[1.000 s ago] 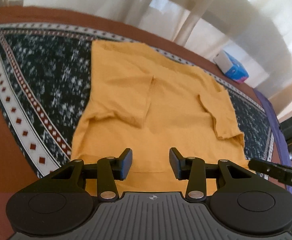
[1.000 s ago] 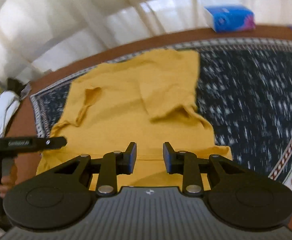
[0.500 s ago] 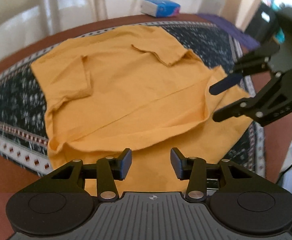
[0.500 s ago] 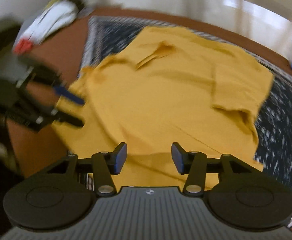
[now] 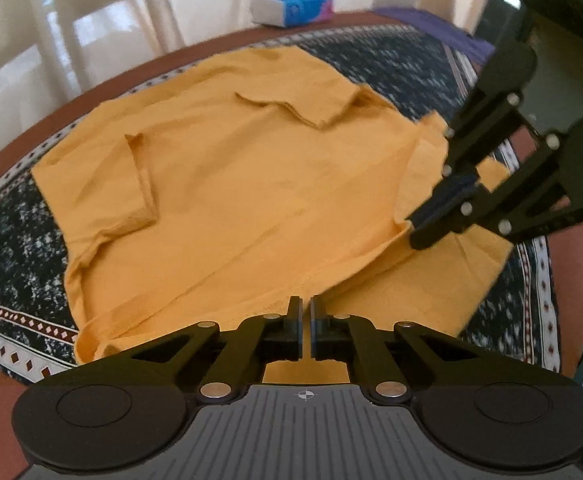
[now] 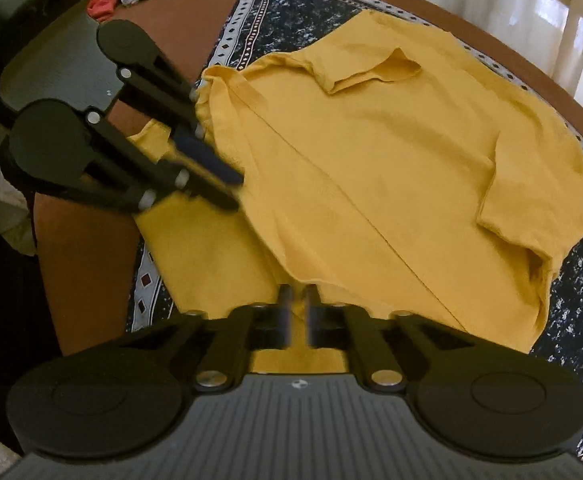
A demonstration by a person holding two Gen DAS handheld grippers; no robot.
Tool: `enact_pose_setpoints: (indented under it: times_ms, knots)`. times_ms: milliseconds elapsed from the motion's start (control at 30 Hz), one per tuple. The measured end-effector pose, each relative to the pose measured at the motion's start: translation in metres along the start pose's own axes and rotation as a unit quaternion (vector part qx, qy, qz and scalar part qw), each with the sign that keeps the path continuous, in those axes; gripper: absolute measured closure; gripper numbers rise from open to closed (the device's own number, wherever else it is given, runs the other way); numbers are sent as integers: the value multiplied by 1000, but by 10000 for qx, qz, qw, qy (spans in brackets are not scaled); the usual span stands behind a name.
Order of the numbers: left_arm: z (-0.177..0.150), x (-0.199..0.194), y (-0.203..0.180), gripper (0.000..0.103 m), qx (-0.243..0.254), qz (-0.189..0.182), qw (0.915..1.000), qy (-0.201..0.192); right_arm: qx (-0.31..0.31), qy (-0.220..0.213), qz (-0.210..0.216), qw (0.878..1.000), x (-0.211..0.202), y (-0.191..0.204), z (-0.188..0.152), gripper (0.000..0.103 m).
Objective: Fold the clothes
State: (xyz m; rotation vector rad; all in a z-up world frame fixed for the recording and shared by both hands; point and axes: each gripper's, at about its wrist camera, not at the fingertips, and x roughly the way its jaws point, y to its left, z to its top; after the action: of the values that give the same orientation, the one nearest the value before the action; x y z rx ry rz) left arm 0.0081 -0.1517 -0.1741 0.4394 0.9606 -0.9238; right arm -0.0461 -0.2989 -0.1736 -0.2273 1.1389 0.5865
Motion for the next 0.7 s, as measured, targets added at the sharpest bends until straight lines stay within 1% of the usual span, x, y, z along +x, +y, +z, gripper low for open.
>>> enact_pose_setpoints:
  times_ms: [67, 200, 433, 500, 533, 567, 667, 700]
  knots:
    - [4, -2, 6, 103, -194, 77, 9997, -147, 119, -73, -122, 9998, 1, -5, 3, 97]
    - [15, 2, 20, 103, -589, 72, 9980, -232, 357, -220, -365, 9985, 4, -16, 9, 98]
    - [26, 21, 39, 103, -1143, 400, 9923, -258, 777, -476, -793, 9927, 10, -34, 19, 98]
    - [26, 25, 44, 102, -1275, 546, 9900, -276, 1128, -557, -951, 9875, 14, -44, 17, 98]
    - [26, 27, 47, 90, -1340, 635, 9885, -300, 1329, -606, -1004, 9842, 16, -50, 16, 98]
    - [26, 27, 51, 81, -1440, 680, 9867, -336, 1528, -662, -1069, 9802, 15, -56, 13, 98]
    - [21, 10, 72, 81, -1961, 598, 9772, -549, 2034, -937, -1187, 9673, 0, -71, 1, 96]
    - [18, -1, 80, 81, -2147, 511, 9732, -650, 2188, -1045, -1214, 9625, -7, -75, -4, 96]
